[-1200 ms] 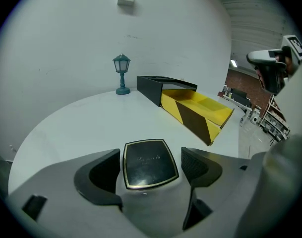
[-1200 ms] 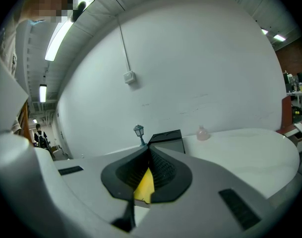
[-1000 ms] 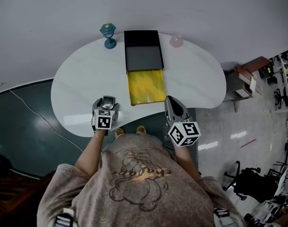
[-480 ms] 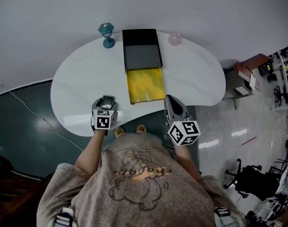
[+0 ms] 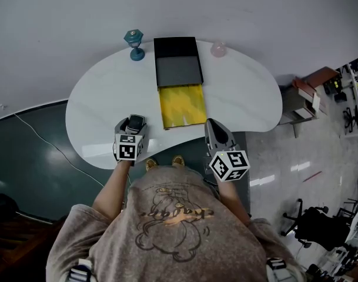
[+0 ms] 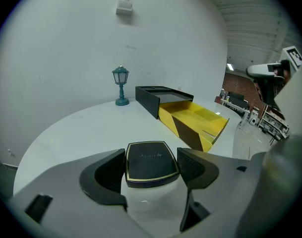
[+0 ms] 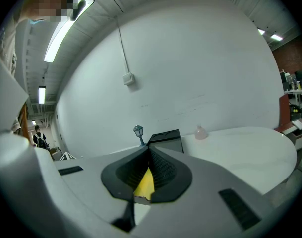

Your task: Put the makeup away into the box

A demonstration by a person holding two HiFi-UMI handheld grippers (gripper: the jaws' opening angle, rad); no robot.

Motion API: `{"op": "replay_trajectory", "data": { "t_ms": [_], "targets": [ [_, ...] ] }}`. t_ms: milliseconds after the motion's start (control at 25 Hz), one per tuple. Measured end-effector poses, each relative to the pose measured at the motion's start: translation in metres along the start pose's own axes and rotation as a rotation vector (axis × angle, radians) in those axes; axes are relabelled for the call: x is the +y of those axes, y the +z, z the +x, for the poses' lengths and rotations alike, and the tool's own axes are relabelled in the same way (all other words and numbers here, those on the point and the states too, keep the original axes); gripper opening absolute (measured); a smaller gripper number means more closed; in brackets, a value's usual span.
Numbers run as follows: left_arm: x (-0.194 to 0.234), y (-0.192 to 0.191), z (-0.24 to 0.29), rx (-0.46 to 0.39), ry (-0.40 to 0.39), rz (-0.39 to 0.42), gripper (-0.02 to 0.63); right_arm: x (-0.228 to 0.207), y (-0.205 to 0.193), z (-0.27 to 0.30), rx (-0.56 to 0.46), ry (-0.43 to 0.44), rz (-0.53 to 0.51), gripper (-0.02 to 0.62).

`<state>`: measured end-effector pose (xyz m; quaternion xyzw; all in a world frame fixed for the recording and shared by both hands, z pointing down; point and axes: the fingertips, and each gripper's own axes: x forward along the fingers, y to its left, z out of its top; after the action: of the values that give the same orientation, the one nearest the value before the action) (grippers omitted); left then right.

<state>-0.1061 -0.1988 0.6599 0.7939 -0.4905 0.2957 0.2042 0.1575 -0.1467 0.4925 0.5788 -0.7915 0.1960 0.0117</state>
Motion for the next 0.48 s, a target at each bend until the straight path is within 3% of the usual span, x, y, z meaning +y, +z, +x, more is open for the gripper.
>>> {"op": "replay_trajectory", "data": {
  "t_ms": [200, 480],
  "targets": [
    [-0.011, 0.037, -0.007, -0.067, -0.038, -0.01, 0.344, -0.004, 0.001, -0.004, -0.007, -0.008, 0.005, 0.005],
    [-0.04, 0.087, -0.004, -0.141, -0.116, 0.044, 0.344, -0.012, 0.002, -0.01, -0.024, -0.025, 0.013, 0.005]
  ]
}}
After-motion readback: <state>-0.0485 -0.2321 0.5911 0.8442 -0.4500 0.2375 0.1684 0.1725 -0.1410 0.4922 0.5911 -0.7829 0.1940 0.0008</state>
